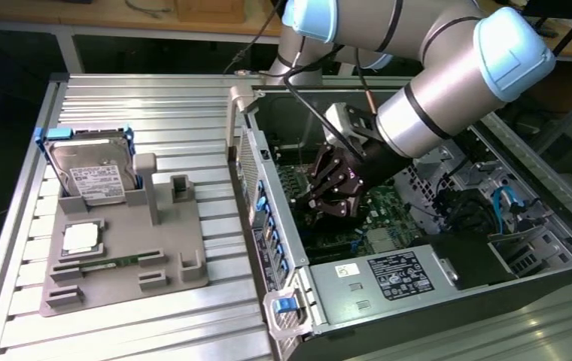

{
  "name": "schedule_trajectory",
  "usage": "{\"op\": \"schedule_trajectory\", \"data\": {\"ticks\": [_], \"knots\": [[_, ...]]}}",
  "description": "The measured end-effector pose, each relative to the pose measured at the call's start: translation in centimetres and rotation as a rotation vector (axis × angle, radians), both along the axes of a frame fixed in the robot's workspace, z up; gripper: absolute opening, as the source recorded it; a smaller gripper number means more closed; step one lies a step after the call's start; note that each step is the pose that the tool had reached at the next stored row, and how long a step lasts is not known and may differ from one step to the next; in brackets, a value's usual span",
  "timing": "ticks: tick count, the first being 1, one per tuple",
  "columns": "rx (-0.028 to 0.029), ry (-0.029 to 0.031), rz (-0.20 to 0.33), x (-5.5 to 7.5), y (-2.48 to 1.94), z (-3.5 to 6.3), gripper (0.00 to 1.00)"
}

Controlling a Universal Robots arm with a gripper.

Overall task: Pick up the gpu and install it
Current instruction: 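Press down on the gpu until it lock into place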

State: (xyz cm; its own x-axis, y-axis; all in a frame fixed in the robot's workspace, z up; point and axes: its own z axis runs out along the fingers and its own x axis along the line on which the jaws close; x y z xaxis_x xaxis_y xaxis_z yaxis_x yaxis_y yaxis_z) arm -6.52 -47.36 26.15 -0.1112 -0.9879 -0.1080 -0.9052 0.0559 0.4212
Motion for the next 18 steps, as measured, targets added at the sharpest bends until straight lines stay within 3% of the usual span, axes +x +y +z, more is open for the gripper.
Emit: {"op": "schedule_trajectory", "data": {"ticks": [4, 9, 18], "knots": [[-0.001, -0.0245, 0.002, -0.22, 0.23, -0.23, 0.11], [-0.0029, -0.0404, 0.008, -0.31, 0.68, -0.8, 0.11], [-0.0018, -0.0426, 0.008, -0.32, 0.7, -0.92, 0.11]]}}
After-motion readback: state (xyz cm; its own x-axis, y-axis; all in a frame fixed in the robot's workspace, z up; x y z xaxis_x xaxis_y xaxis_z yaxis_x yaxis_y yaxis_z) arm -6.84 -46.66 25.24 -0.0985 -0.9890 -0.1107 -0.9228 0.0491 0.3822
